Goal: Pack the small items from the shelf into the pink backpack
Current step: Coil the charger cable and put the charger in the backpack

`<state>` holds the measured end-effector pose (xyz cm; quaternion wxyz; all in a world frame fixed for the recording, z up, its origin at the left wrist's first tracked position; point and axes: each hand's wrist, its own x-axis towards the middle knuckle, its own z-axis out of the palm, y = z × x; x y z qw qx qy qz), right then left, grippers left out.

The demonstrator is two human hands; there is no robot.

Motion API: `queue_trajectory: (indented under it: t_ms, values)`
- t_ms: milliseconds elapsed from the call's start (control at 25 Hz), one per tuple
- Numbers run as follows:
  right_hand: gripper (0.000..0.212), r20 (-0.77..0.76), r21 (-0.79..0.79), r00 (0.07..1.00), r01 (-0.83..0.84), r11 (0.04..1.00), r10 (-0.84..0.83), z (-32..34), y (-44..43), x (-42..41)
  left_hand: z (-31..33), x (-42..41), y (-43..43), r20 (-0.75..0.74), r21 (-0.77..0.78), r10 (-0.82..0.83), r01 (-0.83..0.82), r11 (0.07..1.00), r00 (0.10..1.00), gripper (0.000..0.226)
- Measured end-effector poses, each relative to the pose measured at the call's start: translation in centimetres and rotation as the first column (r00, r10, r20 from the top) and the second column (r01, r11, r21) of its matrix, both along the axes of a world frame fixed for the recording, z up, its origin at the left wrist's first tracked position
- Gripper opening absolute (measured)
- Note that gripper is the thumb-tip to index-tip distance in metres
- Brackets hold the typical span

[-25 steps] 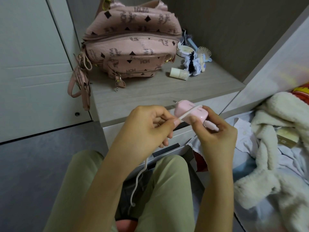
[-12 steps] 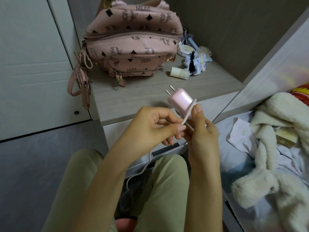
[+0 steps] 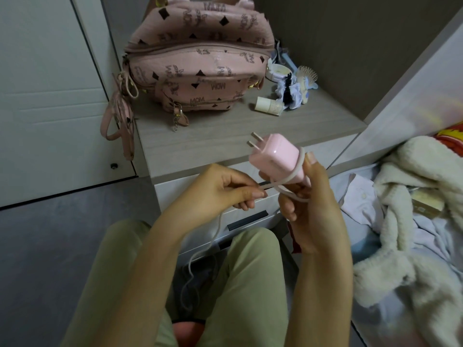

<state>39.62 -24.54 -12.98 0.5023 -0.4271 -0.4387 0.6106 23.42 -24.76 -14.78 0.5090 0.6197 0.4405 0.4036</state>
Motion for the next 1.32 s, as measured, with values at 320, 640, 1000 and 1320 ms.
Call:
queue_trajectory:
  t_ms: [320, 640, 1000, 1320]
  values:
    - [0.034, 0.126, 0.139, 0.961, -0.262, 0.955, 0.245, -0.6, -0.2, 1.1, -0.2, -1.7, -0.6, -0.324, 0.174, 0.115, -0.061, 0.983, 0.939, 0.019]
    - [0.037, 0.355, 0.077, 0.823, -0.499, 0.863, 0.444, -0.9, -0.9, 3.5, 1.0, -2.2, -1.2, -0.503, 0.352, 0.229, -0.045, 0.935, 0.834, 0.015]
    - [0.025, 0.616, 0.109, 0.725, -0.464, 0.879, 0.307, -0.7, -0.9, 2.0, 2.2, -0.7, -1.8, -0.655, 0.396, 0.262, 0.026, 0.918, 0.708, 0.007]
    - [0.04, 0.584, 0.212, 0.774, -0.437, 0.874, 0.245, -1.6, -0.4, 1.5, 3.4, -0.9, -2.5, -0.591, 0.411, 0.298, -0.038, 0.911, 0.749, 0.01]
